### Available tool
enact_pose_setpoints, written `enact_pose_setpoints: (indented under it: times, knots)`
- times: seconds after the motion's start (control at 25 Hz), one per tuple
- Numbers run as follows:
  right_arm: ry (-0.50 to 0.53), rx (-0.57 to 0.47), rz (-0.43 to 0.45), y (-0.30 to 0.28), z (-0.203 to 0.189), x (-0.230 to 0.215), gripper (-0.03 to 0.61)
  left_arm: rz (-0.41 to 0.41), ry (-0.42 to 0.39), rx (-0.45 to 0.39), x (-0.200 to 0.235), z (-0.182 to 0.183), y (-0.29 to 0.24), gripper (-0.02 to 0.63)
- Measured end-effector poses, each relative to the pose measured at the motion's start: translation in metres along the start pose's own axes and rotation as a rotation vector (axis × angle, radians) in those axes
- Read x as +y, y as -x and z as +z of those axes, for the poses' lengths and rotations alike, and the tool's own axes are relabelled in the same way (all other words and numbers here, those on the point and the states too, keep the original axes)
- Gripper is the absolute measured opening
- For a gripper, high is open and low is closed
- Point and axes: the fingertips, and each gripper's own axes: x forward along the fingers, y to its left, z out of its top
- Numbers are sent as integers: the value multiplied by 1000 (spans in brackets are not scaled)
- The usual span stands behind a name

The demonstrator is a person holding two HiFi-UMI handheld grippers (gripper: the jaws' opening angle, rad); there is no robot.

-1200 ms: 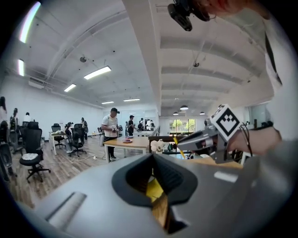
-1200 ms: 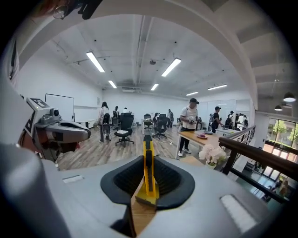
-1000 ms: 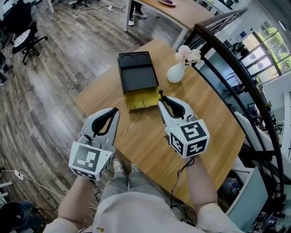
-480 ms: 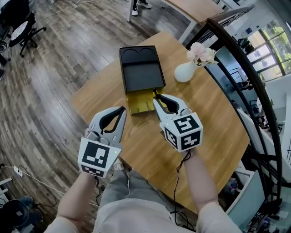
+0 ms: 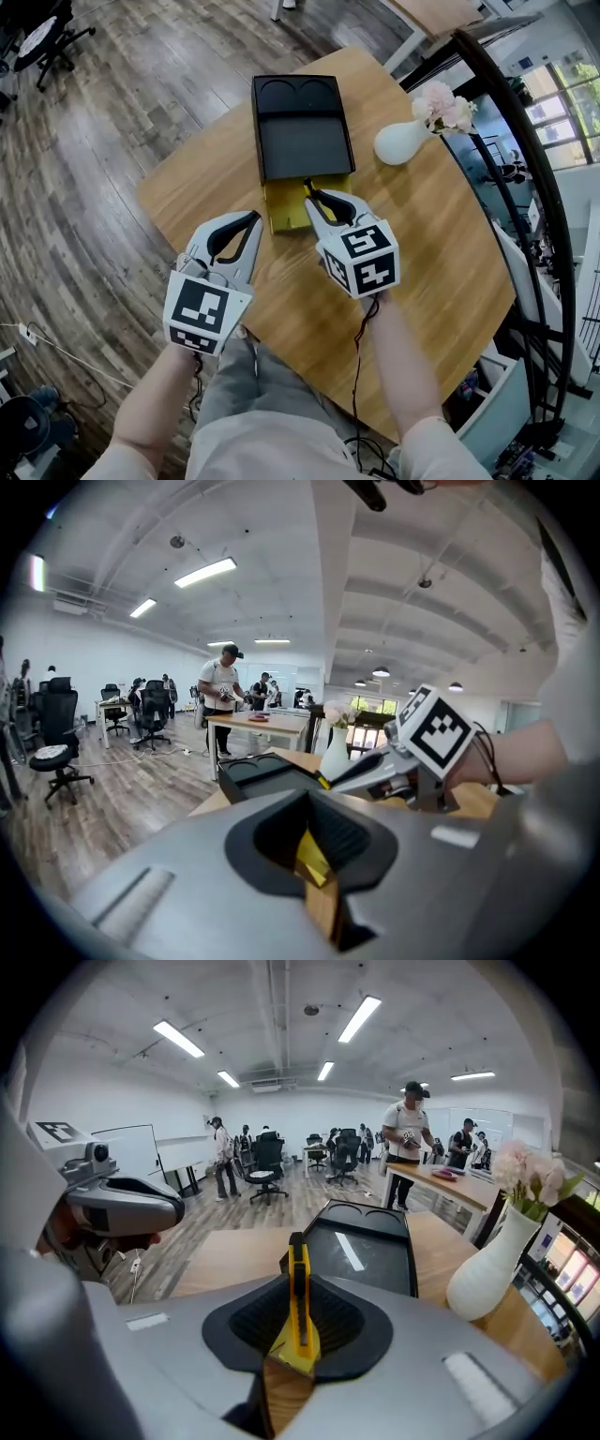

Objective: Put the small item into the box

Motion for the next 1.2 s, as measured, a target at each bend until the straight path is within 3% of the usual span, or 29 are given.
enact_pose_setpoints:
  times: [0.68,0.96,1.2]
  knots:
    - [88,243,49,-81,-78,-10,67,10,72,82,1,-69,-45,2]
    - [102,323,56,-89,-90,-11,80,-10,86,115,-1,-81,-57,2]
    - [88,324,55,-90,-93,-13,91,-4,87,139,2,-93,-58,2]
